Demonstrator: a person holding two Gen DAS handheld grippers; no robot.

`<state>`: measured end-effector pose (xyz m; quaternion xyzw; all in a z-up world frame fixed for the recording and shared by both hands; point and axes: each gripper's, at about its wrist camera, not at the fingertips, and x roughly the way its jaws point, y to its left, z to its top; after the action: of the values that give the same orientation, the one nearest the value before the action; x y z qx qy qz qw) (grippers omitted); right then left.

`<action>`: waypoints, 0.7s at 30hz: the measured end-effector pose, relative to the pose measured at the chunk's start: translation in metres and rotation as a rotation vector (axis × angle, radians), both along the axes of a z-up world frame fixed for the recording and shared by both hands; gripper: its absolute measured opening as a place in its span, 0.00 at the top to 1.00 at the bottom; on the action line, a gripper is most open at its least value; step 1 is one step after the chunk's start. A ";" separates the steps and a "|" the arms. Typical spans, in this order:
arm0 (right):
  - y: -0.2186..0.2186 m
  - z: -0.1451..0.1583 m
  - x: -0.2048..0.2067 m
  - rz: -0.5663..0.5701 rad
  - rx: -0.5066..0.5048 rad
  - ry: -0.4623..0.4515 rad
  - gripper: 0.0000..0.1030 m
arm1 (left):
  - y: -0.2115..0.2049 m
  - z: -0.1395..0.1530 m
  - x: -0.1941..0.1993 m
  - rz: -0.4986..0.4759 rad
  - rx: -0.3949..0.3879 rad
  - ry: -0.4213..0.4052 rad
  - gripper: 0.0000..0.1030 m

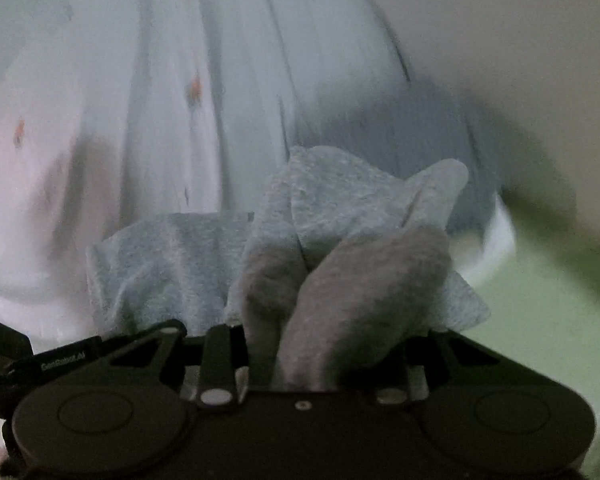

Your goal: Fold clothes

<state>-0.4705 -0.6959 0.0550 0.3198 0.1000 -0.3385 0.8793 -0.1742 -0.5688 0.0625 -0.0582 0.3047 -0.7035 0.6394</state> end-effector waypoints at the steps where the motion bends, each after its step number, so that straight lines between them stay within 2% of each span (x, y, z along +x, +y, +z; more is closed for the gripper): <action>1: -0.016 0.015 -0.001 -0.008 -0.040 -0.016 0.66 | -0.018 0.013 0.002 -0.008 -0.040 -0.010 0.78; 3: -0.051 0.043 0.003 -0.034 -0.126 -0.025 0.66 | -0.054 0.039 0.006 -0.024 -0.119 -0.029 0.77; 5: -0.087 0.064 0.010 -0.060 -0.201 -0.023 0.65 | -0.094 0.054 0.013 -0.015 -0.149 -0.058 0.77; 8: -0.144 0.072 0.032 -0.086 -0.264 0.015 0.60 | -0.152 0.054 0.027 0.053 -0.106 -0.097 0.72; 9: -0.166 0.071 0.041 -0.091 -0.279 0.036 0.53 | -0.174 0.043 0.033 0.103 -0.058 -0.115 0.66; 10: -0.187 0.064 0.050 -0.114 -0.276 0.061 0.40 | -0.193 0.026 0.040 0.155 0.025 -0.121 0.61; 12: -0.228 0.032 0.069 -0.206 -0.224 0.132 0.22 | -0.231 -0.010 0.052 0.259 0.195 -0.132 0.60; 13: -0.251 0.010 0.079 -0.259 -0.179 0.184 0.21 | -0.249 -0.036 0.060 0.298 0.293 -0.124 0.62; 15: -0.282 -0.032 0.091 -0.337 -0.085 0.222 0.23 | -0.270 -0.075 0.072 0.325 0.408 -0.094 0.62; 16: -0.296 -0.052 0.095 -0.372 -0.038 0.233 0.20 | -0.275 -0.092 0.079 0.339 0.431 -0.065 0.53; 17: -0.304 -0.061 0.100 -0.391 -0.024 0.247 0.18 | -0.277 -0.100 0.084 0.338 0.427 -0.035 0.50; 19: -0.310 -0.063 0.108 -0.406 -0.037 0.279 0.17 | -0.282 -0.115 0.095 0.333 0.416 0.025 0.43; 21: -0.317 -0.065 0.116 -0.421 -0.050 0.311 0.17 | -0.291 -0.114 0.097 0.328 0.418 0.008 0.41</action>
<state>-0.3541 -1.0129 -0.0101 0.2556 0.1569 -0.5616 0.7711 -0.0770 -0.8598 -0.0519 0.0237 0.4323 -0.5122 0.7418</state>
